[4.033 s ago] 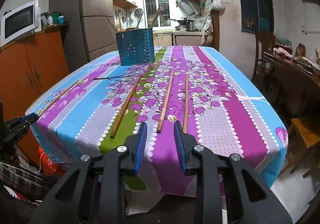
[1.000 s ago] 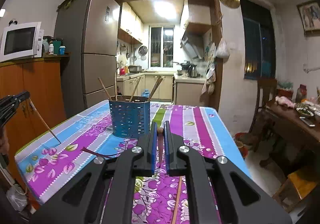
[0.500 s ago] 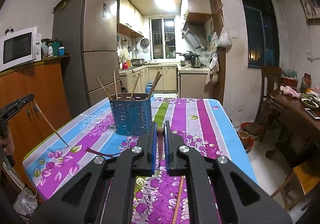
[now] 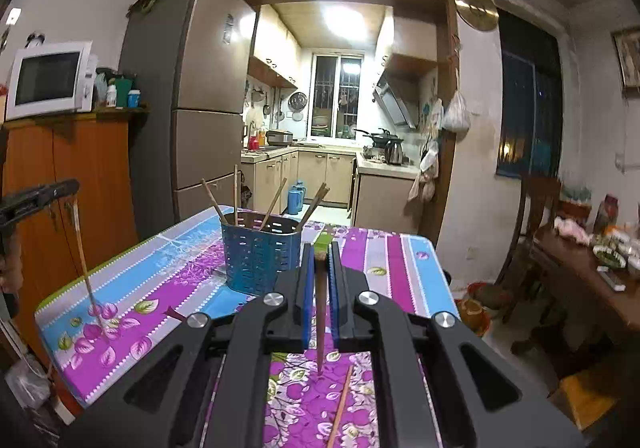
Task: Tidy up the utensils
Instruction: 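Lift both held chopsticks and carry them above the blue holder, then lower both chopsticks into the holder and open both grippers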
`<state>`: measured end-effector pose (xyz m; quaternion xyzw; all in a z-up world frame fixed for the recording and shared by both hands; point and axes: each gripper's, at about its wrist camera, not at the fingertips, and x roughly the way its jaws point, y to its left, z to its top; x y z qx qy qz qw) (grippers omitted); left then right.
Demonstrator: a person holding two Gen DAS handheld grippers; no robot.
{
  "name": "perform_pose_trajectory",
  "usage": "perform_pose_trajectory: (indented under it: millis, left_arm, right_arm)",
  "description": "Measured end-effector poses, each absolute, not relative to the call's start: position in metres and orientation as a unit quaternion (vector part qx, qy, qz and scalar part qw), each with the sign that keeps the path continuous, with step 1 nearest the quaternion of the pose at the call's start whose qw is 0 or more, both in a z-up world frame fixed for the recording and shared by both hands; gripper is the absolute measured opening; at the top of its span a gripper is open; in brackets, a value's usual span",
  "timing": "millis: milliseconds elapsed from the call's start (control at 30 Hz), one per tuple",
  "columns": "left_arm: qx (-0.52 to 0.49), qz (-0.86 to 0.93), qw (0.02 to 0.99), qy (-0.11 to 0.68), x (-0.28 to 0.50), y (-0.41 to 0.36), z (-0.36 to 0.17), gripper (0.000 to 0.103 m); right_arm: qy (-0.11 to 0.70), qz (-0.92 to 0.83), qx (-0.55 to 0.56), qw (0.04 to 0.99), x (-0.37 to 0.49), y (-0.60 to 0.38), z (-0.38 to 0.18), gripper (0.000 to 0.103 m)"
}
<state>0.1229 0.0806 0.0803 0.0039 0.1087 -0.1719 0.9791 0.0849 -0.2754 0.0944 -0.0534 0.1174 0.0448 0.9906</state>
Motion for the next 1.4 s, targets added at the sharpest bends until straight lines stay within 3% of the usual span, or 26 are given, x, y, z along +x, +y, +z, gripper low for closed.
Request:
perform_pose_trajectory:
  millis: [733, 967, 1400]
  left_arm:
    - [0.035, -0.262, 0.957, 0.115, 0.145, 0.013, 0.107, 0.007]
    - [0.04, -0.263, 0.961, 0.067, 0.163, -0.01, 0.143, 0.007]
    - [-0.001, -0.223, 0.974, -0.029, 0.267, -0.046, 0.217, 0.007]
  right_arm:
    - [0.119, 0.073, -0.102, 0.985, 0.1, -0.257, 0.128, 0.005]
    - [0.093, 0.105, -0.072, 0.987, 0.125, -0.251, 0.159, 0.005]
    - [0.018, 0.117, -0.024, 0.993, 0.213, -0.235, 0.209, 0.005]
